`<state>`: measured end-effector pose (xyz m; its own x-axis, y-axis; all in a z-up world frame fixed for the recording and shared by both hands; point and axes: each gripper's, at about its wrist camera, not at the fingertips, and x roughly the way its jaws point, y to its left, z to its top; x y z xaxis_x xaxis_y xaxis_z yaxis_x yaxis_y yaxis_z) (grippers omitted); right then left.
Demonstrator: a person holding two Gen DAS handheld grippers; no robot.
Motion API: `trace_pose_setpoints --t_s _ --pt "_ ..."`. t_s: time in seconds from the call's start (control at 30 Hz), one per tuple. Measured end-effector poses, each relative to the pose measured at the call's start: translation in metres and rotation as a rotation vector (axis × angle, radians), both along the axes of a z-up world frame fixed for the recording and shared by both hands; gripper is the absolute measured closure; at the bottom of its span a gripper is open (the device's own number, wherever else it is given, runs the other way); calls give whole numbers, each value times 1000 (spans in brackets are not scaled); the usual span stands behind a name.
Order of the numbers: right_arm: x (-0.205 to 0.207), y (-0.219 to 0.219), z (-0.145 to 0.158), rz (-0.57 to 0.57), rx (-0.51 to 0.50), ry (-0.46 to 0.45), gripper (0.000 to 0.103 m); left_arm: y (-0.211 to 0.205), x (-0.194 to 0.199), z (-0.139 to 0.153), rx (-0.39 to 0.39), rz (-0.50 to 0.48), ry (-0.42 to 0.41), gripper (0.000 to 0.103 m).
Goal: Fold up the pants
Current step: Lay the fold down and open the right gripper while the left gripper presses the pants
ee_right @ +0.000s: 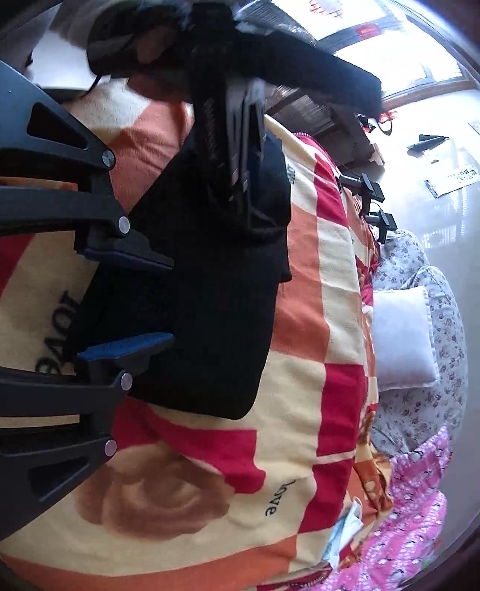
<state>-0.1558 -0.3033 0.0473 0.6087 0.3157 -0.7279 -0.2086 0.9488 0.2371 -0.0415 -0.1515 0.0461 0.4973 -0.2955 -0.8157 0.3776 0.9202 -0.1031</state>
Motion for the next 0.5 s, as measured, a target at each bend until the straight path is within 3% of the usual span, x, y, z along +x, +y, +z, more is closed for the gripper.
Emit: trace_pose_setpoints --t_s 0.07,0.2,0.33,0.5 --pt "2 -3 12 -8 7 -12 67 4 -1 3 -5 7 -7 48" --pt "8 3 23 -7 -7 -42 57 13 -6 5 -8 28 -15 46" --pt "24 8 14 -22 7 -26 57 25 -12 8 17 47 -38 46" --pt "37 26 -4 -13 -52 8 56 49 -15 17 34 100 -89 42"
